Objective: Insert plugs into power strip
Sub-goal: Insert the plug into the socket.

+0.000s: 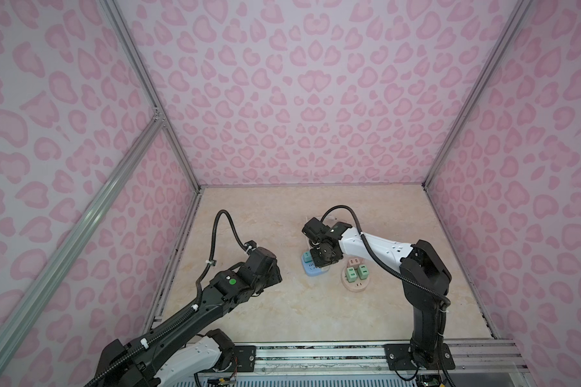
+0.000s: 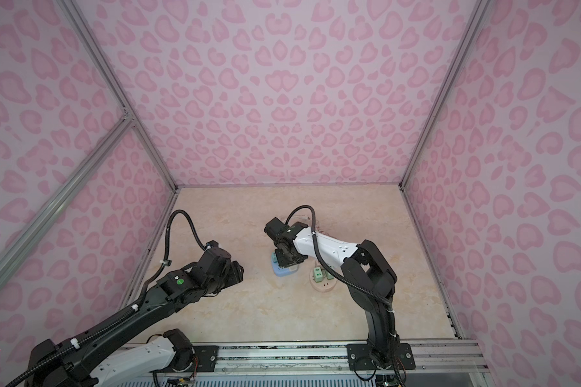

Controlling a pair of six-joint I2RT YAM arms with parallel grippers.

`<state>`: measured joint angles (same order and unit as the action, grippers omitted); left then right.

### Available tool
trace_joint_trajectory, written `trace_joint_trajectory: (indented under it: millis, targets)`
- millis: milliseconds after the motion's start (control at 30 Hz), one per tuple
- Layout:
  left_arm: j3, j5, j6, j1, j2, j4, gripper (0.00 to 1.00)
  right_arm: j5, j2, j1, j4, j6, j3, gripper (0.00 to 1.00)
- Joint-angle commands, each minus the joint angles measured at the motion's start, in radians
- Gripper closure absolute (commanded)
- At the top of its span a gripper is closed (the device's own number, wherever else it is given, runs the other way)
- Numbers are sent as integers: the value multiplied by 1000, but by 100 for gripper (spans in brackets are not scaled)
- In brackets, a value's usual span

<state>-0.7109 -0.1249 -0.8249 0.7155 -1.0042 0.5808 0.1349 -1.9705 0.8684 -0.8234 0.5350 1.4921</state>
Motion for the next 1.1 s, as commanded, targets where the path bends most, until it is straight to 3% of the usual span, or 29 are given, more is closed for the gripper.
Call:
trace_joint_trajectory:
  millis: [0,233,433,567,700,867,1067]
  targets:
    - [-2,4,14,0,-15,-12,34,7,-62,4,-99,-1,-2,100]
    - [10,7,6,0,-13,-11,34,18,-64,3,-109,52,20,100]
    - [14,0,6,0,7,-6,33,7,39,4,-35,125,-31,70]
    - [10,-2,6,0,15,-2,33,13,96,12,2,143,-53,43]
    - [13,-3,5,0,18,-4,33,15,102,16,-8,140,-52,27]
    - [9,-3,7,0,18,-5,33,33,173,21,-1,140,-79,26]
    - [-9,-40,37,2,22,6,34,6,431,24,51,2,-168,26]
